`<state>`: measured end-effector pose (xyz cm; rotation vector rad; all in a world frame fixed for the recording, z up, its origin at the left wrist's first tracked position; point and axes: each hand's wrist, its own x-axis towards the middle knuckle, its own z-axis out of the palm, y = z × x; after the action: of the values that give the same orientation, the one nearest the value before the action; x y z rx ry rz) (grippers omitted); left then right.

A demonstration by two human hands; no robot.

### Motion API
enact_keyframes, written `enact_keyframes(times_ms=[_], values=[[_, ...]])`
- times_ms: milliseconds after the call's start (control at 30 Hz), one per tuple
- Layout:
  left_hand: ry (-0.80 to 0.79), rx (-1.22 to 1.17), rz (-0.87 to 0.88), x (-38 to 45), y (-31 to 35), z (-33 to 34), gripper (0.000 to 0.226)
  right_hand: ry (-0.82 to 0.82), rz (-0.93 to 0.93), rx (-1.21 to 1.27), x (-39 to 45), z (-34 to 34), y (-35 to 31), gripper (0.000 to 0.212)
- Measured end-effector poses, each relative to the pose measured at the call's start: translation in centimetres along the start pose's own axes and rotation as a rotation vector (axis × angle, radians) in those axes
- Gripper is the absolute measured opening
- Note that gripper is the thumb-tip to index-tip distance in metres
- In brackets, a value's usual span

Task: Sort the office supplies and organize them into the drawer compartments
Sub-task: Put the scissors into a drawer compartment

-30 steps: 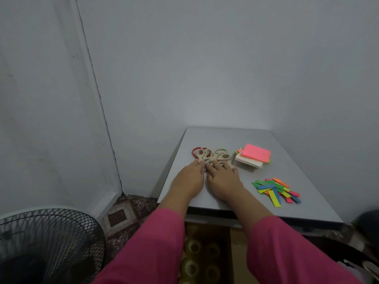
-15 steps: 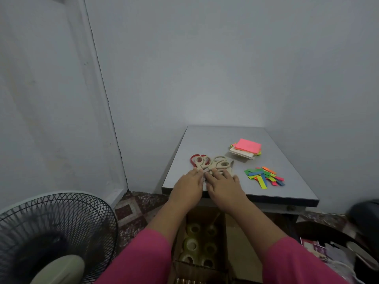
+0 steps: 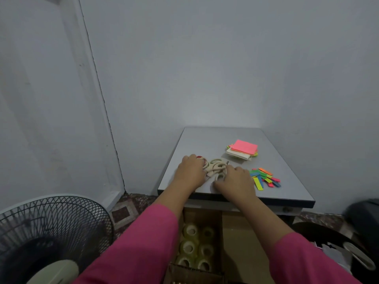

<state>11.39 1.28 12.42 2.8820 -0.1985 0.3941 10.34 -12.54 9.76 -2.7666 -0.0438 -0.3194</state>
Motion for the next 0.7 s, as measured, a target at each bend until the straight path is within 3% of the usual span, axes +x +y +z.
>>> enact_keyframes(times_ms=[133,367,567,700], values=[[-0.073,0.079,-0.01,1.0,0.5,0.0,0.017,-0.026,0.042,0.024,0.7,0.2,0.3,0.059],[-0.245,0.128,-0.12,1.8,1.9,-0.6,0.01,-0.04,0.081,0.054,0.9,-0.1,0.2,0.044],[-0.217,0.151,-0.086,1.5,2.8,-0.8,0.012,0.009,0.098,0.108,0.5,0.5,0.6,0.067],[-0.077,0.187,-0.017,0.6,2.9,-0.6,0.009,0.074,0.05,0.166,-0.5,0.3,1.2,0.05]])
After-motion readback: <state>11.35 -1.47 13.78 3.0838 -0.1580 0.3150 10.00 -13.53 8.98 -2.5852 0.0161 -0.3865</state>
